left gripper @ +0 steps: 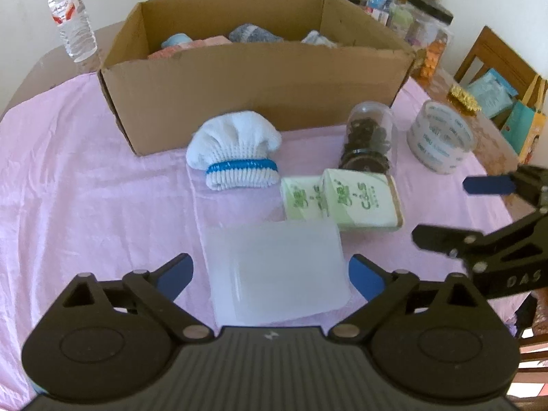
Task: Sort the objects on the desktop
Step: 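Grasp the translucent plastic lid with the left tool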
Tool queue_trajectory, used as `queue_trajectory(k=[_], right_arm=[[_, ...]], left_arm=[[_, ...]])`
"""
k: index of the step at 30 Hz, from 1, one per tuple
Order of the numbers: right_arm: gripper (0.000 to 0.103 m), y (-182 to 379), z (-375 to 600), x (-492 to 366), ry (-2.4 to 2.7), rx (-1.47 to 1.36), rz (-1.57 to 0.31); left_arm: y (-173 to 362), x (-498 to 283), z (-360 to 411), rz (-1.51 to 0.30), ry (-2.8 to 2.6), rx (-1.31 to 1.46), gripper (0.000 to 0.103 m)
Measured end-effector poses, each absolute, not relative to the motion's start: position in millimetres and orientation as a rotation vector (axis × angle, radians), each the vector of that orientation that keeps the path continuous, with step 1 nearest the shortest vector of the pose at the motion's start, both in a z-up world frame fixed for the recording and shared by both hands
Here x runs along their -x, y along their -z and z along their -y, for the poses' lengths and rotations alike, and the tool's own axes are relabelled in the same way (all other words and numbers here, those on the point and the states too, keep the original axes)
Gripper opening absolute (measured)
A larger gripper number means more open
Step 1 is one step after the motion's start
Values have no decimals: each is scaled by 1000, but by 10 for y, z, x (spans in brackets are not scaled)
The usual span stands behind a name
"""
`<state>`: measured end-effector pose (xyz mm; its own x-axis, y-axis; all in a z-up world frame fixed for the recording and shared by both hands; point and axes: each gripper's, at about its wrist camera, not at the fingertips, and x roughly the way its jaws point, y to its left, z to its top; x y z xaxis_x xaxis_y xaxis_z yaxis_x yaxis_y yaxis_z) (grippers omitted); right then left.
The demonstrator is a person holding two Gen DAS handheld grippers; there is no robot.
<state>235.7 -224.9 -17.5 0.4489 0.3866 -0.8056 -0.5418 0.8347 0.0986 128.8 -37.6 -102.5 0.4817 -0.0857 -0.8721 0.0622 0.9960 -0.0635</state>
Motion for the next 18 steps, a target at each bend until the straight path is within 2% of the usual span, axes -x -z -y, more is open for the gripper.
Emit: queue_trajectory(k=[18], right_arm=[[103, 154, 2269, -2395, -609, 203, -936]], left_arm=[[1123, -1295, 396, -1050, 58, -71, 97]])
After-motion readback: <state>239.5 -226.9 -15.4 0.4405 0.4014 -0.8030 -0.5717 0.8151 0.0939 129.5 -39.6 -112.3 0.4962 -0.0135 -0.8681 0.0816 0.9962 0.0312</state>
